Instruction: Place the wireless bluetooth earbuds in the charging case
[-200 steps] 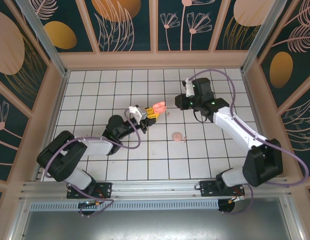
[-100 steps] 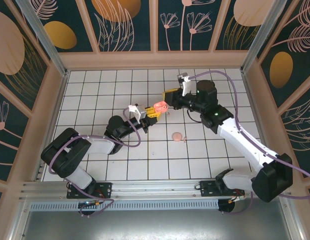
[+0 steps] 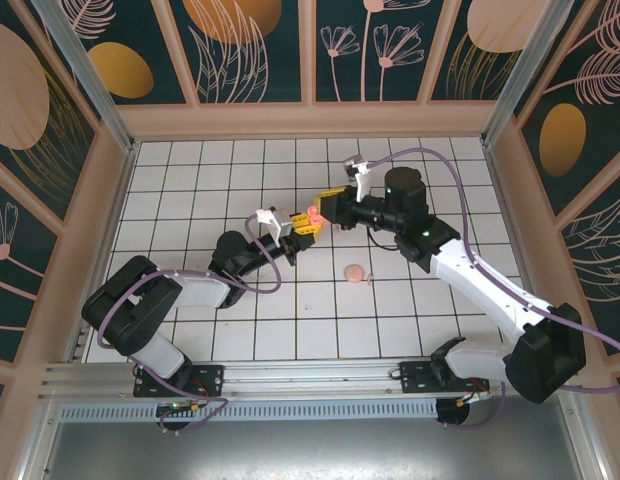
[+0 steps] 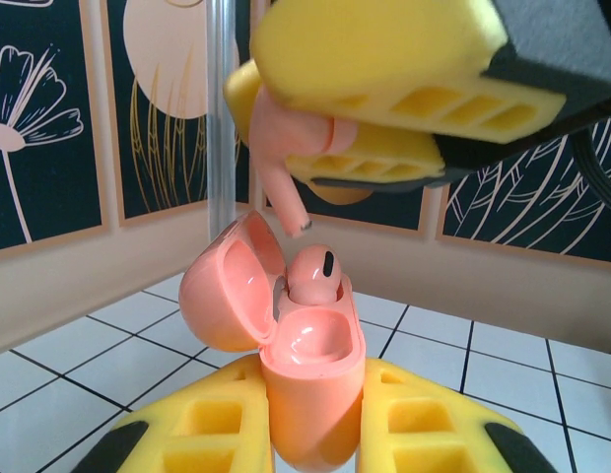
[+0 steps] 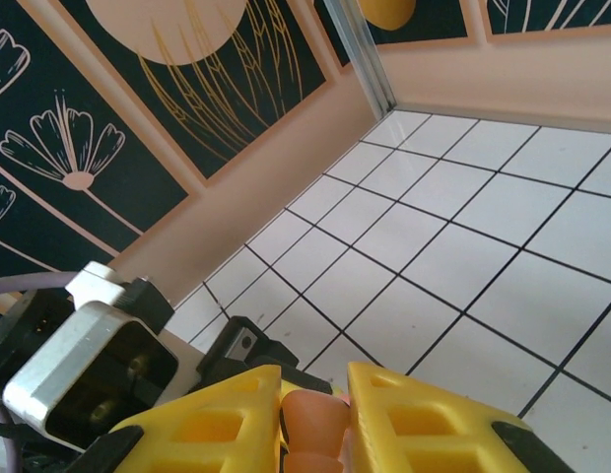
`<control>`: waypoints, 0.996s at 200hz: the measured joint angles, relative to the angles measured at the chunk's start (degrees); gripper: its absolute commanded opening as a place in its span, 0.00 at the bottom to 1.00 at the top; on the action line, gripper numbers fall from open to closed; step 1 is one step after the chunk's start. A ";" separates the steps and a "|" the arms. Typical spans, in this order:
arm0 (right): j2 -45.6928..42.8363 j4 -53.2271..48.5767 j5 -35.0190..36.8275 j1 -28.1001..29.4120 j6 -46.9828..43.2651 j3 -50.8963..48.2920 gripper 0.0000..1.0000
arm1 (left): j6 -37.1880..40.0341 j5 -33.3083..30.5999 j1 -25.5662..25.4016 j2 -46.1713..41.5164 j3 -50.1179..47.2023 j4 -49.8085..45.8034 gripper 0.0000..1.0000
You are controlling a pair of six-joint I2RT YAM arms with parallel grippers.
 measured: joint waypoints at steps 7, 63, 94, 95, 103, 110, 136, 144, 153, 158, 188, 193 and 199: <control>-0.02 0.00 -0.02 0.04 0.02 -0.17 0.22 | -0.02 0.11 0.00 0.00 0.00 0.00 0.11; 0.00 0.00 -1.31 1.01 0.02 -0.39 0.22 | -0.24 0.35 0.00 -0.02 0.02 0.66 0.11; 0.00 -0.02 -1.68 1.01 0.02 -0.98 0.22 | -0.48 0.35 0.00 -0.02 0.02 1.18 0.11; 0.00 -0.02 -1.68 1.01 0.02 -1.07 0.22 | -0.50 0.35 0.00 -0.02 0.02 1.20 0.11; 0.00 0.02 -1.68 1.01 0.02 -1.46 0.22 | -0.57 0.35 0.00 -0.04 0.02 1.18 0.11; 0.00 0.04 -1.68 1.01 0.02 -1.62 0.22 | -0.59 0.37 0.00 -0.04 0.02 0.96 0.11; -0.02 0.92 -1.68 0.98 0.07 -2.14 0.22 | -0.63 0.55 0.00 -0.07 0.02 0.74 0.11; -0.02 1.29 -1.70 1.01 0.11 -2.29 0.22 | -0.63 0.55 0.00 -0.07 0.00 0.70 0.11; -0.02 1.55 -1.73 0.98 0.22 -2.40 0.22 | -0.63 0.55 0.00 -0.07 0.02 0.68 0.11; -0.02 1.75 -1.73 0.98 0.24 -2.51 0.22 | -0.63 0.55 0.00 -0.09 0.02 0.68 0.11; -0.02 1.95 -1.92 0.98 0.24 -2.62 0.22 | -0.66 0.55 0.00 -0.22 0.00 0.48 0.11; -0.02 1.95 -1.92 1.01 0.24 -2.62 0.22 | -0.68 0.55 0.00 -0.26 0.02 0.35 0.11; -0.02 1.97 -1.90 1.01 0.24 -2.69 0.22 | -0.83 0.55 0.00 -0.35 0.02 0.28 0.11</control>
